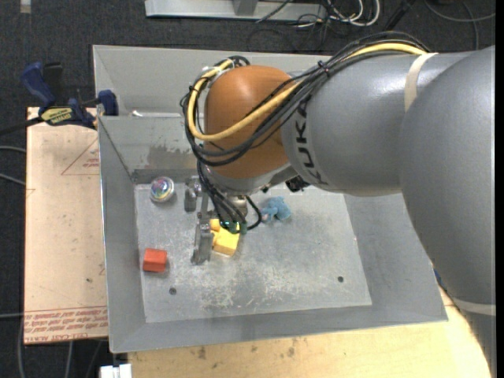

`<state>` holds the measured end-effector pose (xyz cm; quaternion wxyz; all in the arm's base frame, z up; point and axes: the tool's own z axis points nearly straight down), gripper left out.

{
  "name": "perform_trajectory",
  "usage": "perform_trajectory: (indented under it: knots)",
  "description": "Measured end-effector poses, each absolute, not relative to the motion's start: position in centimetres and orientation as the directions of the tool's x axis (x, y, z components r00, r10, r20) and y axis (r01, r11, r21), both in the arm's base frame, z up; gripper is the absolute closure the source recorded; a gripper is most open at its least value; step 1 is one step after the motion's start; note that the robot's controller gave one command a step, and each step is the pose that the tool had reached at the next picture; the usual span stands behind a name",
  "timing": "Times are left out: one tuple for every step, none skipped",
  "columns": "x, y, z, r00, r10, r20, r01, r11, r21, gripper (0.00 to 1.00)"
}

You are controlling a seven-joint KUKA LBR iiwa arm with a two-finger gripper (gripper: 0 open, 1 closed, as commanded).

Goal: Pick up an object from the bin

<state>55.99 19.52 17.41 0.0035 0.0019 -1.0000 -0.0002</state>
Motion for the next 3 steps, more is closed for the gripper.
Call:
perform_trajectory:
  knots:
    - [56.2,19.4,17.9,-1.000,0.001,-0.001,0.001,1.000,0.002,1.00]
    - [56.2,19.4,17.9,-1.000,0.001,0.000,0.001,1.000,0.002,0.00]
    - [58.7,9.9,14.2,-0.994,-0.108,0.001,-0.108,0.994,-0.003,0.00]
